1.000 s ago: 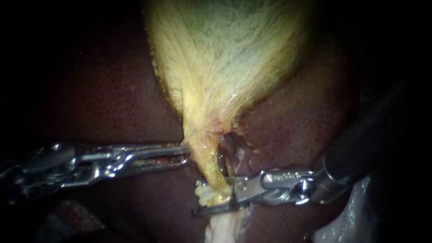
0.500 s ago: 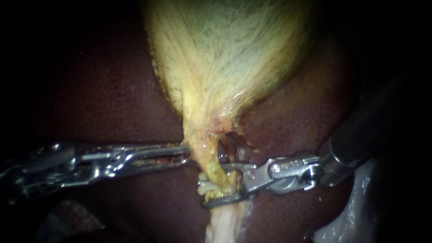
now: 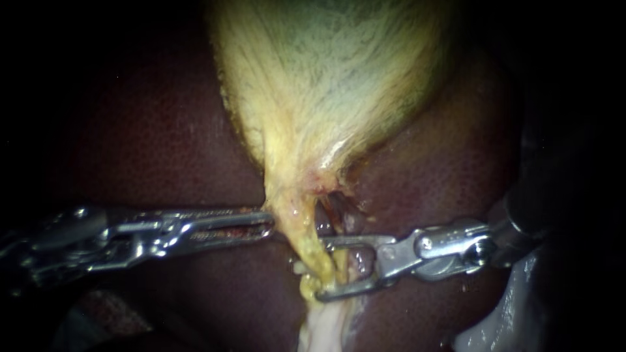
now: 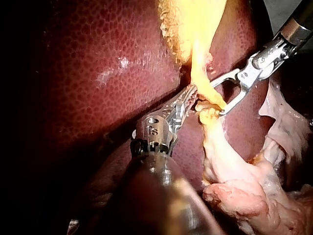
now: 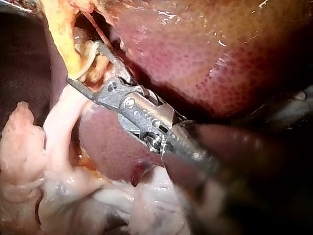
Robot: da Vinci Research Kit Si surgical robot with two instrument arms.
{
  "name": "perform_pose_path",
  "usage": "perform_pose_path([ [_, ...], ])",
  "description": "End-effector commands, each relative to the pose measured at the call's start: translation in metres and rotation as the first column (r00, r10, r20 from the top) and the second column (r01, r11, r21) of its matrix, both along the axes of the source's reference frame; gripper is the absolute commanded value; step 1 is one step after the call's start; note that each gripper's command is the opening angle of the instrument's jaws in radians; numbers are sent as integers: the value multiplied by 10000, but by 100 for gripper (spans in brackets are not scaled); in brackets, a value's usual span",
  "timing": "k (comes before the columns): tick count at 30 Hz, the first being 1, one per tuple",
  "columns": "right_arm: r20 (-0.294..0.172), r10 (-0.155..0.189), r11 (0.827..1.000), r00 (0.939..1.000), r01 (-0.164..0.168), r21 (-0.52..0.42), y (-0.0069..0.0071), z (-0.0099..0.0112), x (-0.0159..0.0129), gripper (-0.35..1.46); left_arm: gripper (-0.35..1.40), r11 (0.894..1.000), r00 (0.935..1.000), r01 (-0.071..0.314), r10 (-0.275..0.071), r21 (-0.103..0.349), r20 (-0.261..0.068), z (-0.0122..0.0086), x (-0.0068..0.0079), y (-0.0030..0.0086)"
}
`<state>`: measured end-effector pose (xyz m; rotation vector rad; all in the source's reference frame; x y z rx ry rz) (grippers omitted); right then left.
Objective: Going back second clip left tube
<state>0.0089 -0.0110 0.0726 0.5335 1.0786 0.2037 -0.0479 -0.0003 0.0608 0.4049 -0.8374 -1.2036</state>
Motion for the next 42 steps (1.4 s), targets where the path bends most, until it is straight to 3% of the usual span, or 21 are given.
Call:
perform_pose_path([
  [1, 7, 9, 10000, 10000, -9, 9, 0, 0, 1, 60, -28, 10000, 10000, 4, -4, -2, -3, 0, -1, 0],
  [14, -99, 214, 9997, 9997, -214, -71, -13, 6, 43, 60, -28, 10000, 10000, 17, -17, -7, -13, 1, -3, 0],
  [25, -427, -488, 9988, 9979, 487, -55, -48, 30, 91, 60, -28, 10000, 10000, 26, -26, -12, -20, 2, -5, 0],
  [29, -492, -458, 9985, 9977, 472, 280, -55, 32, 93, 60, -28, 10000, 10000, 28, -28, -12, -21, 2, -5, 0],
  [36, -626, -393, 9984, 9973, 416, 374, -50, 31, 89, 60, -28, 10000, 10000, 26, -26, -12, -20, 2, -5, 0],
  [42, -646, -400, 9979, 9971, 432, 489, -35, 32, 72, 60, -28, 10000, 10000, 22, -22, -12, -18, 2, -4, -1],
])
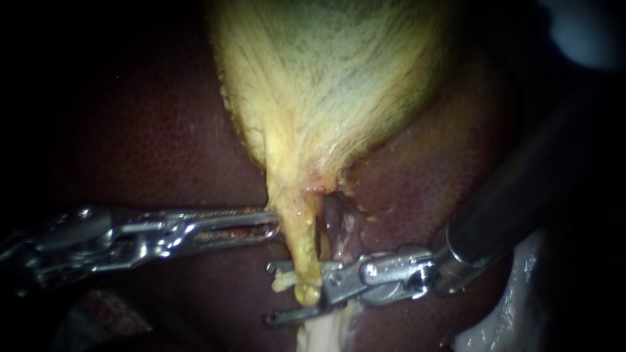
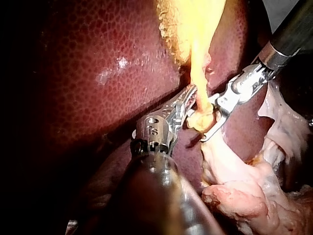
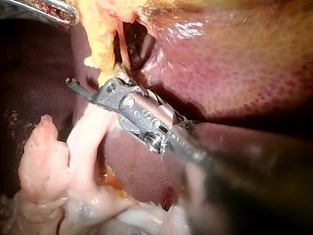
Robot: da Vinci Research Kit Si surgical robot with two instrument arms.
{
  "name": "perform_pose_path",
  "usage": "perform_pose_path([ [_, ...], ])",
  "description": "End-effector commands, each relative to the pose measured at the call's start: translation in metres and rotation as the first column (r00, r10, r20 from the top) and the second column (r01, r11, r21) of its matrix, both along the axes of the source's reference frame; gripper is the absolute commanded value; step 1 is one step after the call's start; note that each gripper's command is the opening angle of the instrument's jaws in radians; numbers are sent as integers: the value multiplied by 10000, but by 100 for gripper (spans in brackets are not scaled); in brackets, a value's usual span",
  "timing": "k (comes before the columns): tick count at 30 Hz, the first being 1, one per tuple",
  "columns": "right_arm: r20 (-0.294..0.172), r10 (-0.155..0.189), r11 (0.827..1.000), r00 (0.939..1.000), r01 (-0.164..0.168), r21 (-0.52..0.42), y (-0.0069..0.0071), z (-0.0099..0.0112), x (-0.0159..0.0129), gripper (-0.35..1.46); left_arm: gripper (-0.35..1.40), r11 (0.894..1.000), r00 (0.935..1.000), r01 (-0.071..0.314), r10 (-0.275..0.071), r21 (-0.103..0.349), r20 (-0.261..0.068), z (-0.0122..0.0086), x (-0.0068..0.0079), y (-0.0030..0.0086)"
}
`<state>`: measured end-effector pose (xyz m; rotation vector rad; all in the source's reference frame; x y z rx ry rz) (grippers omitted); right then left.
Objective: Going back second clip left tube
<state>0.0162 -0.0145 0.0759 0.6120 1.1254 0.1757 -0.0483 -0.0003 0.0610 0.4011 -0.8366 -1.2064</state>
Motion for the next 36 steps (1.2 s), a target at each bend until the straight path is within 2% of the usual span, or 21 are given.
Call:
perform_pose_path([
  [1, -8, 58, 9999, 10000, -58, -116, 4, -1, -4, 60, -28, 10000, 10000, -10, 10, -1, 10, -1, 0, 0],
  [8, -70, 148, 9988, 9999, -151, -469, 23, -10, -25, 60, -28, 10000, 10000, -11, 11, -1, 11, -1, 0, 0],
  [20, -191, 43, 9977, 9998, -56, -680, 24, -24, -67, 60, -28, 10000, 10000, -19, 19, 0, 16, -1, 2, 0],
  [23, -271, 27, 9953, 9996, -53, -967, 32, -36, -81, 60, -28, 10000, 10000, -21, 21, 0, 17, -1, 2, 0],
  [30, -482, -27, 9810, 9988, -67, -1941, 64, -73, -110, 60, -28, 10000, 10000, -21, 21, 0, 17, 0, 2, 0],
  [36, -567, -64, 9663, 9984, -85, -2574, 81, -94, -130, 60, -28, 10000, 10000, -22, 22, 0, 17, 0, 2, 0],
])
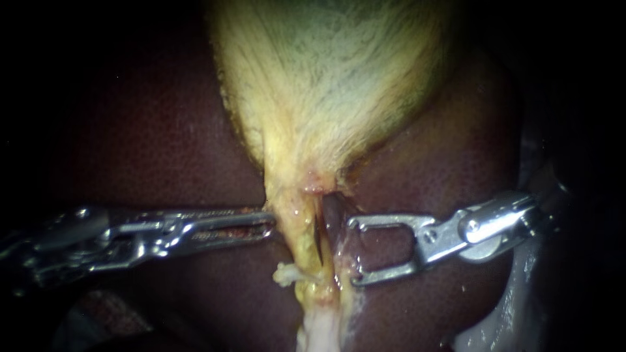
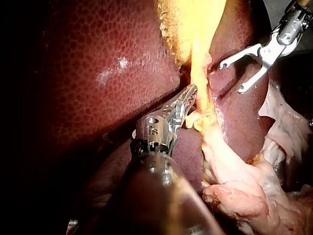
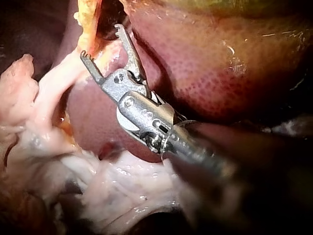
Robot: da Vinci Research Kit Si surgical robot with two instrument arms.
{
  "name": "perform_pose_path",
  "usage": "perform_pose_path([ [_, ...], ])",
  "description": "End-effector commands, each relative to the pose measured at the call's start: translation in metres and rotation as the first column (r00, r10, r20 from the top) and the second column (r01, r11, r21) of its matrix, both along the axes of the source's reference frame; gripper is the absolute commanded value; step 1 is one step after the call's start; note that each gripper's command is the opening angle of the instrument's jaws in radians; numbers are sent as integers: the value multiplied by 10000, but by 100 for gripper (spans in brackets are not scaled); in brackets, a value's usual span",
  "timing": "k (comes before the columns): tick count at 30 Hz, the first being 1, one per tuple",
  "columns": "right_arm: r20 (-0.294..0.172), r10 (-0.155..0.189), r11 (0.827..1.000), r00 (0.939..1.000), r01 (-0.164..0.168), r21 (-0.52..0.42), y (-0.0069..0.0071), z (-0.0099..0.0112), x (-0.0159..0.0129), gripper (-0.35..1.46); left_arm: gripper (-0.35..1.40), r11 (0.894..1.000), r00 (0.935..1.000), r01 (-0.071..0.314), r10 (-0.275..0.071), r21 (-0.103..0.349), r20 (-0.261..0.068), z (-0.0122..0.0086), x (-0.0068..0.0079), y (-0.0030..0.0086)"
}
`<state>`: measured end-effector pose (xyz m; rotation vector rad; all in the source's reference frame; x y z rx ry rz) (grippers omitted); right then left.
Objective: Going back second clip left tube
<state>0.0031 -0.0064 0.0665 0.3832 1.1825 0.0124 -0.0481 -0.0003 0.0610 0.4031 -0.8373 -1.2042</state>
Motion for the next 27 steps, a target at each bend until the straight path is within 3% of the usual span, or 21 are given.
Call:
perform_pose_path([
  [1, -1, -31, 10000, 10000, 31, -78, 3, -3, -3, 60, -28, 10000, 10000, 1, -1, 0, 1, 1, 0, 0],
  [7, -43, -69, 9990, 10000, 67, -438, 10, -10, -14, 60, -28, 10000, 10000, 2, -2, 0, 0, 4, -1, 2],
  [15, -69, -108, 9987, 9999, 104, -490, 10, -10, -18, 60, -28, 10000, 10000, 14, -14, -7, -9, 10, -4, 5],
  [27, -71, -111, 9987, 9999, 108, -494, 7, -13, -17, 60, -28, 10000, 10000, -1, 1, -36, 6, 36, -31, 4],
])
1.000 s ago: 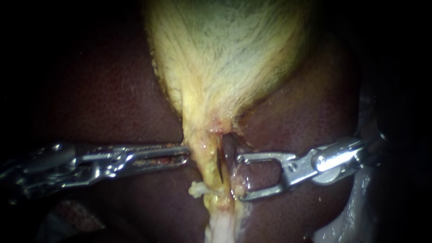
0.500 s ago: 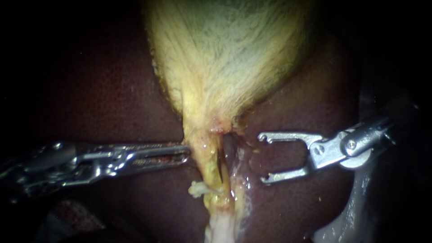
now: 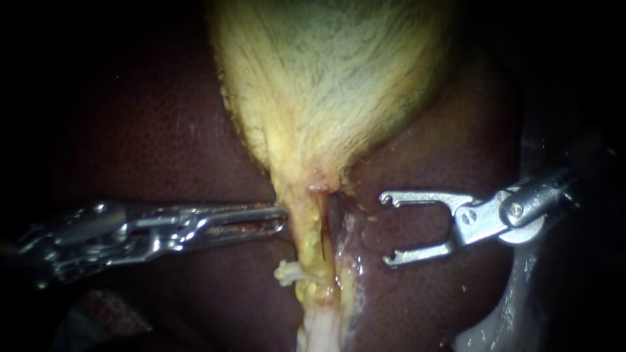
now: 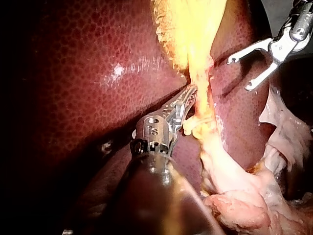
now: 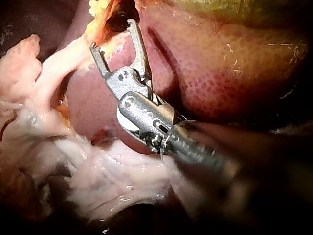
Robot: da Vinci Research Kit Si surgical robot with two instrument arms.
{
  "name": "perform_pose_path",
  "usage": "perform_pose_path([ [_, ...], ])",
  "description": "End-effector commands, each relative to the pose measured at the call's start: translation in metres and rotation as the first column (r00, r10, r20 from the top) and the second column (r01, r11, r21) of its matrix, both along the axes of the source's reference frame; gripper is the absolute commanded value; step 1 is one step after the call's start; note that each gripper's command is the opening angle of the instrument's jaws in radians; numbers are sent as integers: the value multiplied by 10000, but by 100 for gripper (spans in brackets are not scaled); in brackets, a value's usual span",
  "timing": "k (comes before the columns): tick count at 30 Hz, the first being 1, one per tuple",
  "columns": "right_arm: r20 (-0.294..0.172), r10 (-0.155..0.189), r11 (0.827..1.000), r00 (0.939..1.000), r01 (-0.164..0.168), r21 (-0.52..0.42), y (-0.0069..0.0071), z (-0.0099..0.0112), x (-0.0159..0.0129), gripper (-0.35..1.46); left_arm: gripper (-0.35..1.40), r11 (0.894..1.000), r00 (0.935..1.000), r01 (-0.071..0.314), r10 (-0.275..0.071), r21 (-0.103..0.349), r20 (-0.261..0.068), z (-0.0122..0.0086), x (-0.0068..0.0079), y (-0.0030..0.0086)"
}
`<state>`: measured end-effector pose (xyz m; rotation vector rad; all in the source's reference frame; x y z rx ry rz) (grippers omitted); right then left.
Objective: Going back second clip left tube
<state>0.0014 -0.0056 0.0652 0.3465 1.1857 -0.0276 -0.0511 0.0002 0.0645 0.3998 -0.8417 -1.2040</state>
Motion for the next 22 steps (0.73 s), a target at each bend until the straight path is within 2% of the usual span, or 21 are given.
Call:
perform_pose_path([
  [1, 0, 1, 10000, 10000, -1, 0, 0, 0, 0, 60, -28, 10000, 10000, -17, 17, 0, -16, 1, -1, -1],
  [7, 3, 5, 10000, 10000, -5, 0, 0, -1, 1, 60, -28, 10000, 10000, -42, 42, 11, -27, 7, -9, -1],
  [22, 3, 5, 10000, 10000, -5, -1, -1, -1, 1, 60, -28, 10000, 10000, -62, 62, 19, -48, 10, -9, 0],
])
